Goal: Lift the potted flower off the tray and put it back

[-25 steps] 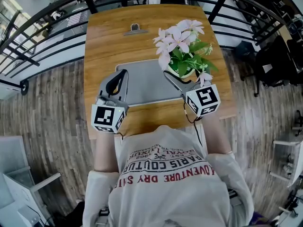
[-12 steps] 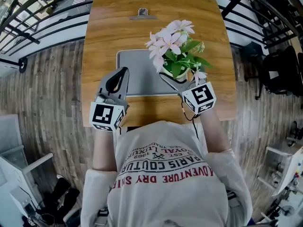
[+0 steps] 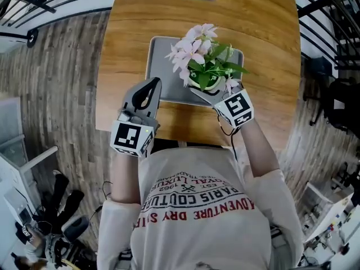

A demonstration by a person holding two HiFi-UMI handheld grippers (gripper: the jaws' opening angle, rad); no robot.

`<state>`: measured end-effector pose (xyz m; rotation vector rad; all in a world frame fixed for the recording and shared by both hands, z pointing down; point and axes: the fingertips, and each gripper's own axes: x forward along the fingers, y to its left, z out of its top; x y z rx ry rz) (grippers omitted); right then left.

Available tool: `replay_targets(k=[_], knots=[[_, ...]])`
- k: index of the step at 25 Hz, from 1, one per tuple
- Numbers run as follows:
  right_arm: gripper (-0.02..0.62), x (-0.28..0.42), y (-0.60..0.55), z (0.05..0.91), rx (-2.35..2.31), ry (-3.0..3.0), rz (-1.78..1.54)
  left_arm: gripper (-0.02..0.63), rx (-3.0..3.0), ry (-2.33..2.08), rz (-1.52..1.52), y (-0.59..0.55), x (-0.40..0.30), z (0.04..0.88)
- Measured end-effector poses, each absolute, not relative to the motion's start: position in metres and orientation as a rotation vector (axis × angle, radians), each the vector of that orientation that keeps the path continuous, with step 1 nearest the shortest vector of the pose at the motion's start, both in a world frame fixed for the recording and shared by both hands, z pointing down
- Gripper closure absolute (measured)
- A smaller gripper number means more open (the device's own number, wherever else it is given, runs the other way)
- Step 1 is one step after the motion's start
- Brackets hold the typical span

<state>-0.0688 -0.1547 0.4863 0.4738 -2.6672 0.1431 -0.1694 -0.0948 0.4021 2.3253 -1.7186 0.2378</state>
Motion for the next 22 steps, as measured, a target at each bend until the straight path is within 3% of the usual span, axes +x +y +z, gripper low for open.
replay_targets(k=[8, 22], knots=[[0.095, -0.108, -0.155, 0.544, 0.262, -2.638, 0.158, 0.594, 2.186, -1.756, 0.272, -0.089, -0.196, 0.455], [0.097, -0.117, -0.157, 0.565, -0.026, -2.7, 0.186, 0.594, 2.092, -1.791, 0.288, -0.102, -0.18, 0.487]])
